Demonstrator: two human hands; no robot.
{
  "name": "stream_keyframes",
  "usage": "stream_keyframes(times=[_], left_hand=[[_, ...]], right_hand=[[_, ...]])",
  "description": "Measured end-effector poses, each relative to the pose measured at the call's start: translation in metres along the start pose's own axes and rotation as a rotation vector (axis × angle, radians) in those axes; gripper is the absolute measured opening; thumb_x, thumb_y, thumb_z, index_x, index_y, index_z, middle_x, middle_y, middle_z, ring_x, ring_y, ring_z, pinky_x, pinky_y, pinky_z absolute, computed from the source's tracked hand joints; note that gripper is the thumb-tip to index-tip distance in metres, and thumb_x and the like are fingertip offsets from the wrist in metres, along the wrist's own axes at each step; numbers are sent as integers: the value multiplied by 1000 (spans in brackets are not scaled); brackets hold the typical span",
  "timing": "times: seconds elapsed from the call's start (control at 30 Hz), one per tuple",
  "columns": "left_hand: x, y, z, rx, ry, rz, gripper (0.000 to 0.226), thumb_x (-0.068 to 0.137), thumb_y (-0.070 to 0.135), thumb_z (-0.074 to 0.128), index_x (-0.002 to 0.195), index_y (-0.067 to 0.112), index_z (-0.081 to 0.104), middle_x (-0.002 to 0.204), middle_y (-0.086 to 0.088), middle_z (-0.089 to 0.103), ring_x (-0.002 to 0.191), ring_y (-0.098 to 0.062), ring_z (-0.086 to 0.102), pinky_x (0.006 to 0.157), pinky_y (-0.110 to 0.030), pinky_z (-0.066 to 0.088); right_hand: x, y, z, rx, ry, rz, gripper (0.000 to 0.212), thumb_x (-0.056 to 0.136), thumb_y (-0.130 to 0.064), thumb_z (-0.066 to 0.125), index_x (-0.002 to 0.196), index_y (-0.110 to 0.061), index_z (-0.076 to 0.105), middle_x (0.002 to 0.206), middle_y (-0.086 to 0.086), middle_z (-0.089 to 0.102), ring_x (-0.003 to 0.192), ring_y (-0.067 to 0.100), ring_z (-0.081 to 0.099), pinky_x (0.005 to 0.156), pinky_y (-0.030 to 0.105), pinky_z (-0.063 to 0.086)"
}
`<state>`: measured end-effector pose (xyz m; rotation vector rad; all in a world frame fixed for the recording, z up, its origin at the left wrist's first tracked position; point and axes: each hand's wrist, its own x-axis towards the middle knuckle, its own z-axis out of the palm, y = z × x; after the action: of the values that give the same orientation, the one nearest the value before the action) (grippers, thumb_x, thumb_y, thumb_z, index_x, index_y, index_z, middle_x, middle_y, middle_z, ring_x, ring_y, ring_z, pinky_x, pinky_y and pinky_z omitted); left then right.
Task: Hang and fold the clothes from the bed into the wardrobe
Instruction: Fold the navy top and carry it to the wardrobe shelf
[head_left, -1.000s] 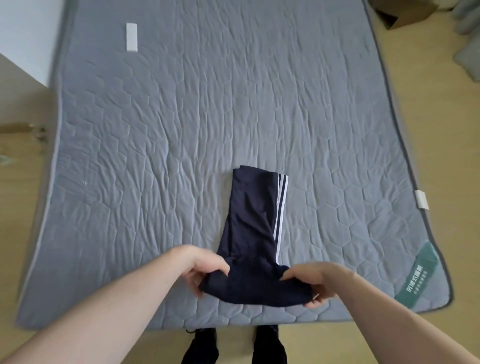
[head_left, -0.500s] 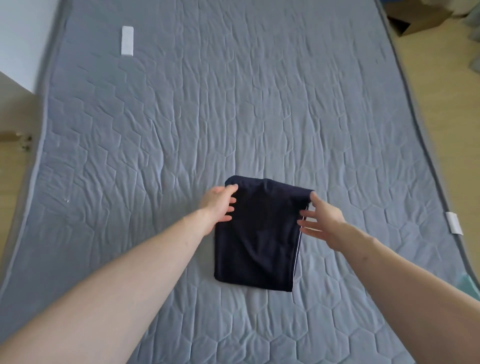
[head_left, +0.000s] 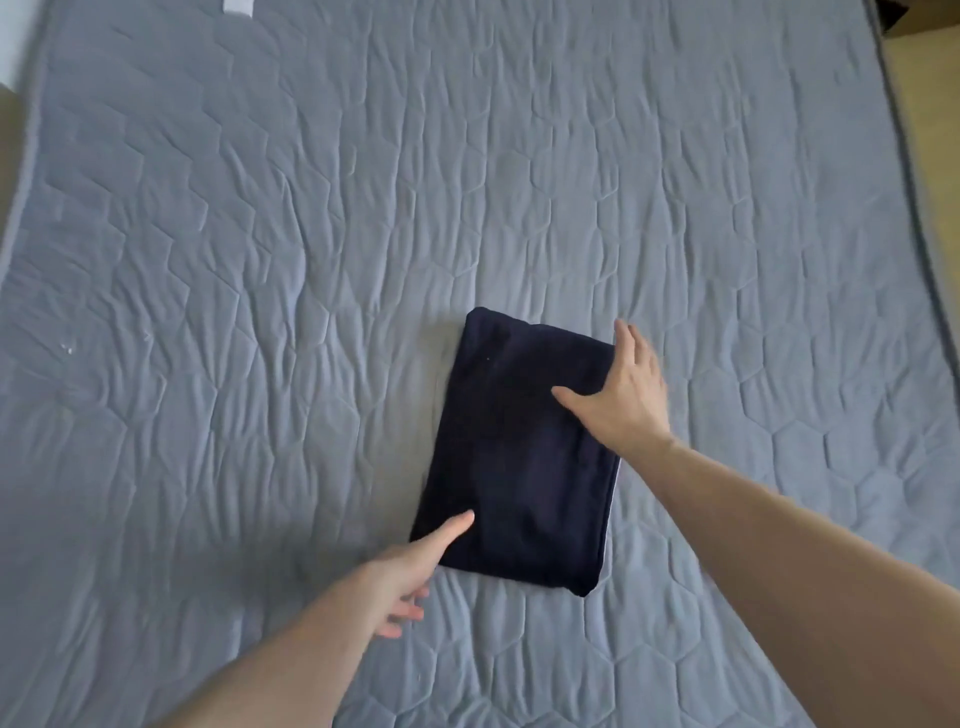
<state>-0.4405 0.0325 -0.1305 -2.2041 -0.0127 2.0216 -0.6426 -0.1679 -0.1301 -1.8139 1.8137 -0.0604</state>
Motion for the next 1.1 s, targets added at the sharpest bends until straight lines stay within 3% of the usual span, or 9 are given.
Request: stream_keyframes(times=[0.13,0.23,0.33,0.5,0.63,0.73,0.83,0.97,1.1], left_hand=[[17,-15,34,-224,-169,105,129,30,89,80,136,20,54,117,2,68,104,-13,69,79,-30,58],[30,-8,59,-560,-49,226,117,35,58,95,133,12,51,119,-2,69,106,-18,68,90,-34,57],[37,-2,69,-743,73,278,96,55,35,95,133,3,50,127,-9,65,112,-24,64,104,-39,50],[39,-8,60,-966,221,266,42,71,14,84,105,7,62,110,-14,71,97,-27,67,84,-38,51],[35,-19,30,-1042,323,282,27,84,11,71,111,5,70,103,-11,73,84,-22,66,68,-30,49],[34,-27,13,-1029,354,315,31,86,19,72,115,9,68,103,-8,73,88,-23,68,68,-31,51],[37,-32,7,-908,214,419,49,77,35,83,121,21,65,108,0,76,97,-22,73,77,-37,56],[40,-32,12,-646,207,498,76,54,32,97,120,27,62,107,7,76,97,-14,74,86,-36,58],[44,-37,6,-485,225,458,55,56,33,94,106,22,75,92,8,80,85,-13,76,81,-33,59]], right_hand=[[49,-16,5,-186,-291,-37,128,68,-62,81,162,-16,7,168,1,18,154,24,20,123,50,23],[63,-11,12,-259,-416,16,131,62,-64,83,161,-23,9,163,-3,29,148,27,33,115,50,34],[67,0,15,-281,-461,15,110,59,-65,85,151,-33,33,136,-2,57,132,29,47,104,45,43],[58,15,10,-71,-545,150,60,62,-48,91,113,-28,68,105,-5,70,93,18,66,85,31,52],[20,27,7,-6,-679,276,42,57,-49,90,86,-28,67,89,-7,72,80,9,68,67,26,50],[-16,45,21,102,-668,318,52,63,-49,90,104,-24,70,98,-6,74,90,13,69,83,31,54],[-51,60,43,333,-497,374,61,75,-46,86,123,-25,56,115,-6,68,105,19,65,98,36,51],[-77,71,59,472,-451,420,52,85,-42,79,125,-32,48,117,-9,65,103,16,62,92,32,46],[-90,83,56,524,-525,420,46,88,-31,78,125,-35,51,111,-14,69,99,8,66,85,28,50]])
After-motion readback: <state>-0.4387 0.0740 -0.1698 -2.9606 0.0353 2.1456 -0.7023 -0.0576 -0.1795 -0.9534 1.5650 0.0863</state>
